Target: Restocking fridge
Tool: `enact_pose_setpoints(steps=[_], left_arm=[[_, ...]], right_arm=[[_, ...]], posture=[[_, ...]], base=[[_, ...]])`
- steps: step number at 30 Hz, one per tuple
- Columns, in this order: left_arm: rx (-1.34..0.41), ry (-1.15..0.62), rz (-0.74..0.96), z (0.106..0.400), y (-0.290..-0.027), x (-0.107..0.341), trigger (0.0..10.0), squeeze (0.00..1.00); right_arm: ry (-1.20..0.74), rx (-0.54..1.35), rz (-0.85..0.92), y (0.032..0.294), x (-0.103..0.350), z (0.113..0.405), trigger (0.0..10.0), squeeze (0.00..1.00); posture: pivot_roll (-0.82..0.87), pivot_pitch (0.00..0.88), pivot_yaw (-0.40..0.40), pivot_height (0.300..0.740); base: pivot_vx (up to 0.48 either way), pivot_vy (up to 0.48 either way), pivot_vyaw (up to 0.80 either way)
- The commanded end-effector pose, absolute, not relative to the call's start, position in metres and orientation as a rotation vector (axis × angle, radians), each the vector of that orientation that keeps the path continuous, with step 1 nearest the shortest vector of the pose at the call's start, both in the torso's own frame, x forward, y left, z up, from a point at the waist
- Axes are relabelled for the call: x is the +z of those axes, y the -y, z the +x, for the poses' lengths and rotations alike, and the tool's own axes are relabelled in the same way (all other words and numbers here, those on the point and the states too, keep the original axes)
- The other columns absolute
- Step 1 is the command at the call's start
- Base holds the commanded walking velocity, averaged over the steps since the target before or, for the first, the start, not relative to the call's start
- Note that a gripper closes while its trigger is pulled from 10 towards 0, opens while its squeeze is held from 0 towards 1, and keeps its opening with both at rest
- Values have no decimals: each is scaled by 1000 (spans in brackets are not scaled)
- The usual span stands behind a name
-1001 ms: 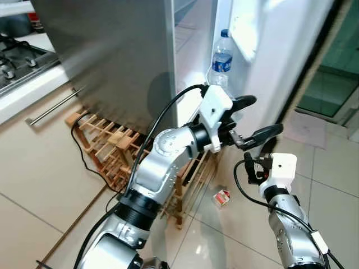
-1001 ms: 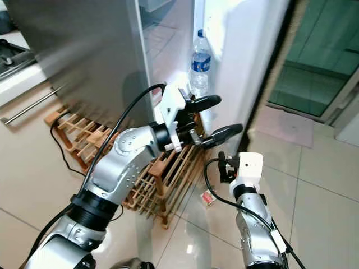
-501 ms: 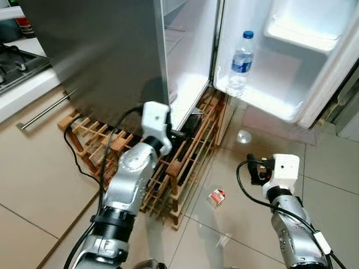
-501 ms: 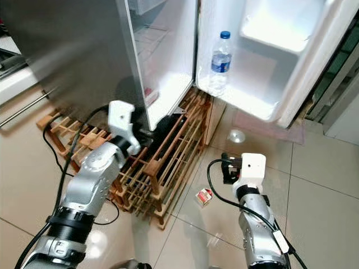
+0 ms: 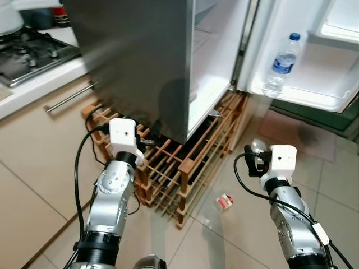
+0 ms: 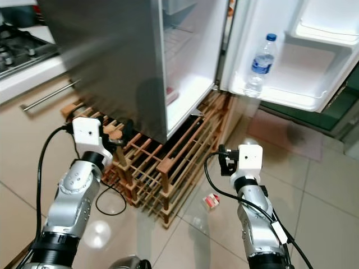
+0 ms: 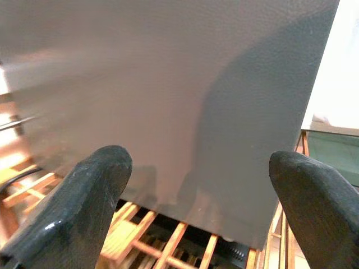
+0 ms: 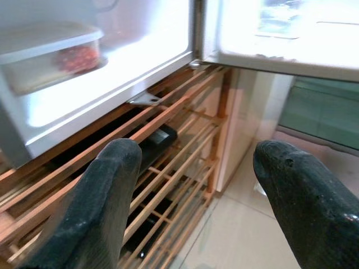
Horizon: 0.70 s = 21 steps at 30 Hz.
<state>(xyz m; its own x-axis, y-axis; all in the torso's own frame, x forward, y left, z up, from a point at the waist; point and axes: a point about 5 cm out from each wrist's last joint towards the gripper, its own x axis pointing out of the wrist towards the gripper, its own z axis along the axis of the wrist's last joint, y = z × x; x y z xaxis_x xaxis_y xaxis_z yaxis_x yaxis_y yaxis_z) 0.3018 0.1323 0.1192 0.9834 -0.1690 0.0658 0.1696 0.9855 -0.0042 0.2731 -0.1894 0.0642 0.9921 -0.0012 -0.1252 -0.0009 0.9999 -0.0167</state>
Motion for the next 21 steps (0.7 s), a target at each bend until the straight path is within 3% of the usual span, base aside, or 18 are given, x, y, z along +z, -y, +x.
enact_pose_setpoints(steps=[1, 6, 12, 15, 21], left_arm=[[-146, 70, 11, 302, -138, 120, 10000, 0], [-183, 47, 31, 306, -128, 116, 10000, 0], [-195, 20, 118, 312, -124, 113, 10000, 0], [-112, -56, 135, 318, -137, 97, 10000, 0], [15, -16, 82, 316, -160, 103, 10000, 0]], right_arm=[[-135, 4, 7, 188, 63, 274, 10000, 114], [-135, 13, 31, 185, 62, 275, 10000, 133], [-122, 17, 35, 183, 64, 277, 10000, 145], [-70, -81, 111, 191, 72, 279, 10000, 149], [-25, -71, 117, 190, 81, 274, 10000, 149]], posture=[[49, 0, 21, 740], [45, 0, 24, 740], [38, 0, 27, 740], [35, 0, 32, 740], [34, 0, 31, 740]], base=[[0, 480, 531], [0, 480, 479], [0, 0, 458], [0, 0, 460], [0, 0, 460]])
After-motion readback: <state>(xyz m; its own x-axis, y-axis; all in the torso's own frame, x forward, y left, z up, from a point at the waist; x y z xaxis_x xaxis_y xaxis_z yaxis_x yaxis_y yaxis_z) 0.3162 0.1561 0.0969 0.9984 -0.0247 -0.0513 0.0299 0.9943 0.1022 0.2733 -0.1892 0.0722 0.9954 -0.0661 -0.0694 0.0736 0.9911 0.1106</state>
